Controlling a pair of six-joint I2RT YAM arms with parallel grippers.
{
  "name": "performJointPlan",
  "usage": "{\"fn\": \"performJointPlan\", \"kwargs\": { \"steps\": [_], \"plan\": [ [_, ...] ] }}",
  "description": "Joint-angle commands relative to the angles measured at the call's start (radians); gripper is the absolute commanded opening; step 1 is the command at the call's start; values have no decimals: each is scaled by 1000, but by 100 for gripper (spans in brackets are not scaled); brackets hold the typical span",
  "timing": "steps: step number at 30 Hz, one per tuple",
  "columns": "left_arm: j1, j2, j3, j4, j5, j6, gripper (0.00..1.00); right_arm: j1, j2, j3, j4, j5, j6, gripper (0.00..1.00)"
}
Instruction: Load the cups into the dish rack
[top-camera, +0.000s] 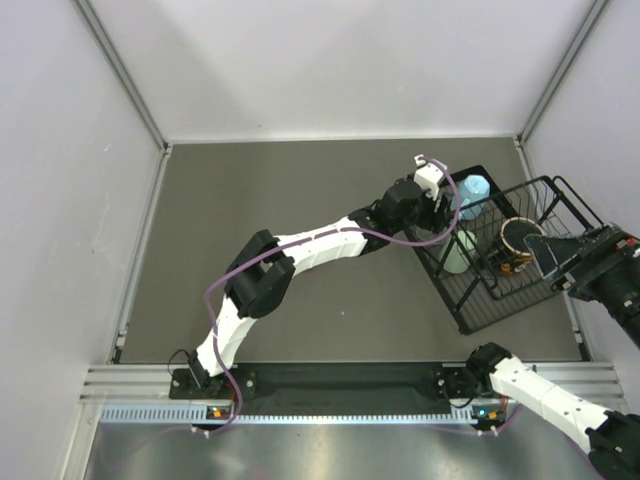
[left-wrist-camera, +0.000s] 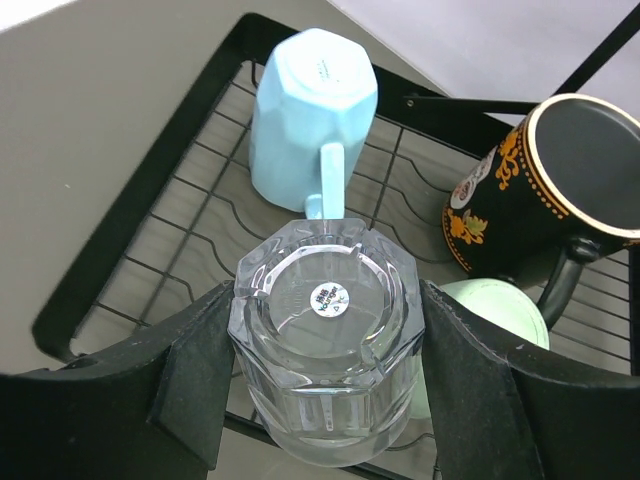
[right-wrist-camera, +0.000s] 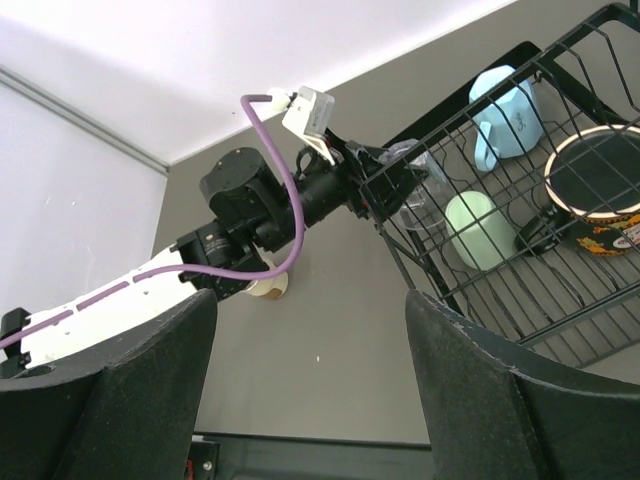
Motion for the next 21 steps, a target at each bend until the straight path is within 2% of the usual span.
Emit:
{"fn": "performJointPlan", "kwargs": {
  "steps": [1, 10, 21],
  "plan": [
    [-20, -46, -27, 109, 36, -44, 0, 16, -8, -3, 11, 19, 18, 75],
    [2, -39, -27, 156, 16, 34, 0, 14, 16, -6, 11, 0, 11, 75],
    [20, 81, 91, 200, 36, 107, 0, 16, 27, -3, -8, 5, 14, 75]
  ]
}}
